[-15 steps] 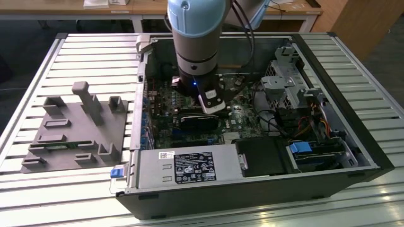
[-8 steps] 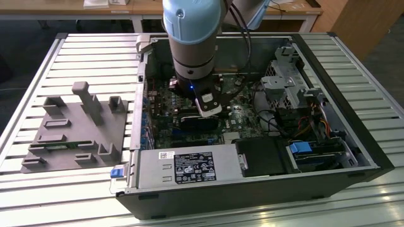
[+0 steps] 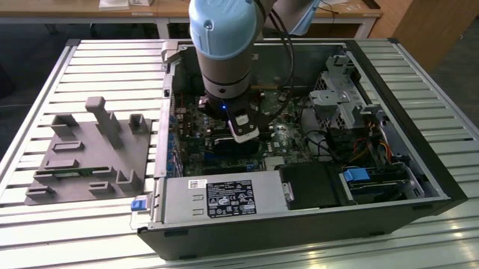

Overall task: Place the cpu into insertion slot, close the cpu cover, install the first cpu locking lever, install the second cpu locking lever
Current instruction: 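Install the second cpu locking lever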

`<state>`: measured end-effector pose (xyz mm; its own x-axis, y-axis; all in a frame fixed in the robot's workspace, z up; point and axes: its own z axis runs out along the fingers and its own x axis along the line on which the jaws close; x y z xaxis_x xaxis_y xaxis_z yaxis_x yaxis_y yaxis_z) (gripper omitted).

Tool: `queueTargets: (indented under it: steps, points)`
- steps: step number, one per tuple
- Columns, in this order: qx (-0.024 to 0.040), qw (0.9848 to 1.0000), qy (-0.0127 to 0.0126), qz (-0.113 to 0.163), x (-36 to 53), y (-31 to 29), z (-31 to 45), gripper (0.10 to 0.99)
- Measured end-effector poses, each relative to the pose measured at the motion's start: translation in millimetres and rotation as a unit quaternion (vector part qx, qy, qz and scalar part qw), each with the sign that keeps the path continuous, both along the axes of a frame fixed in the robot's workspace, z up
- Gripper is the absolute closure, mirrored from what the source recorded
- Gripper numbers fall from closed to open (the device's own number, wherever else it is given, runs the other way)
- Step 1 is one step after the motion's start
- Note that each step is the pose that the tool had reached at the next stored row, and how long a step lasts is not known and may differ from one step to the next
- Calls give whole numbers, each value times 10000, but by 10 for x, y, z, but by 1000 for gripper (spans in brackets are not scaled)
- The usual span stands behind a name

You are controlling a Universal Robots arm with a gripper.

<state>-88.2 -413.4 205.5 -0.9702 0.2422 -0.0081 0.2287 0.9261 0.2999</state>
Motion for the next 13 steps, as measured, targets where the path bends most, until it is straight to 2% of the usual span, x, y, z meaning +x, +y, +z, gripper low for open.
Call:
queueTargets:
  steps: [2, 7, 13]
  points:
    - [17, 10000, 0, 0, -16, 0, -11, 984]
    - [107, 9999, 0, 0, -49, 6, -24, 984]
    - [110, 9999, 0, 0, -60, 57, -29, 984]
